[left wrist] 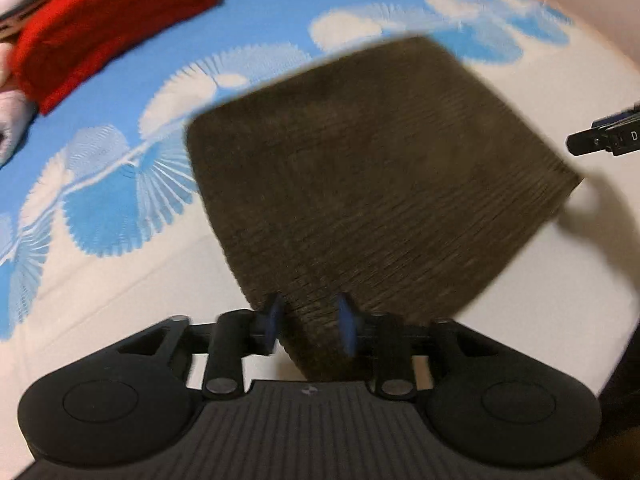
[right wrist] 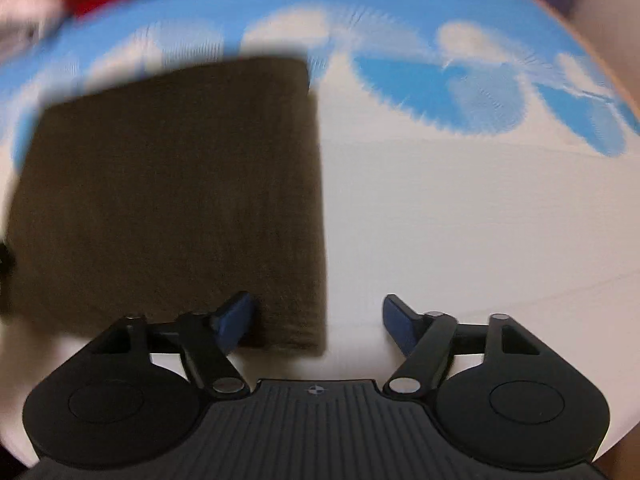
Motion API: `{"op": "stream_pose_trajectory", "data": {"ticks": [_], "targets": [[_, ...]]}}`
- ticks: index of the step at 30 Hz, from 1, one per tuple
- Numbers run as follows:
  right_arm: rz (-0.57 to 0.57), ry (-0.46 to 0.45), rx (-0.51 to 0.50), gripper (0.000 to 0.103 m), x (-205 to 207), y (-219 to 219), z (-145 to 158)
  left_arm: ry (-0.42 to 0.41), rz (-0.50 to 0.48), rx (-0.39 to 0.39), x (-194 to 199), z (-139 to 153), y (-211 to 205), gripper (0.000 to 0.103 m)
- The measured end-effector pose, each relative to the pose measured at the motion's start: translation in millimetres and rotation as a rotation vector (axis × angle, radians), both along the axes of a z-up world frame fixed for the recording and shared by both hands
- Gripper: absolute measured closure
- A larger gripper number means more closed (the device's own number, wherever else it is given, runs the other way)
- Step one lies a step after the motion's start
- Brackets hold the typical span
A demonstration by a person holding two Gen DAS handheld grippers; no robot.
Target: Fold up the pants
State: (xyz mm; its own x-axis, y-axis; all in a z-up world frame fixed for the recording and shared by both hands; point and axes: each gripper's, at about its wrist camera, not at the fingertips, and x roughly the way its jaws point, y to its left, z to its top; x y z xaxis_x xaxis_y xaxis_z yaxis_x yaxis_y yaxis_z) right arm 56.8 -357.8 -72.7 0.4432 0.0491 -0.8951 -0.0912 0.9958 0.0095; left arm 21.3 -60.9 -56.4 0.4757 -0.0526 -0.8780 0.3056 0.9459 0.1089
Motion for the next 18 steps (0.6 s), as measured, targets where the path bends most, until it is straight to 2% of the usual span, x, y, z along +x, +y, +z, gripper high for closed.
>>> {"op": "stream_pose_trajectory", "data": {"ticks": [1,3,5,7,9,12,13,14,15,16,18], "targets": [[-0.017,-0.056,0.045,0.03,-9,-1,14,-0.041,0.018,-0.006,-8,14,1,0.05],[-0.028,-0.166,0.101,0.027,-30,0,39,-0.152,0.069,-0.021,-31,44,2,0.023],[-0.018,-0.275,0.144,0.016,-58,2,62,-0.279,0.123,-0.089,-63,75,2,0.012],[0.003,-0.361,0.173,0.009,-85,5,76,-0.344,0.154,-0.188,-95,90,1,0.012],[0.026,-0.445,0.203,0.003,-117,8,82,-0.384,0.2,-0.251,-122,94,-5,0.005],[0.011,-0.512,0.277,0.001,-152,8,78,-0.427,0.263,-0.293,-158,76,-21,0.0],[-0.011,-0.508,0.294,0.001,-160,11,71,-0.415,0.275,-0.277,-165,64,-27,0.0],[-0.024,-0.488,0.3,0.001,-162,11,64,-0.368,0.265,-0.226,-165,54,-33,0.0],[-0.026,-0.463,0.292,0.001,-163,16,59,-0.298,0.237,-0.127,-161,48,-48,0.0],[-0.021,-0.442,0.269,0.001,-162,21,55,-0.3,0.22,-0.071,-158,43,-53,0.0],[0.021,-0.426,0.21,0.001,-158,31,49,-0.341,0.219,-0.027,-154,34,-51,0.0]]}}
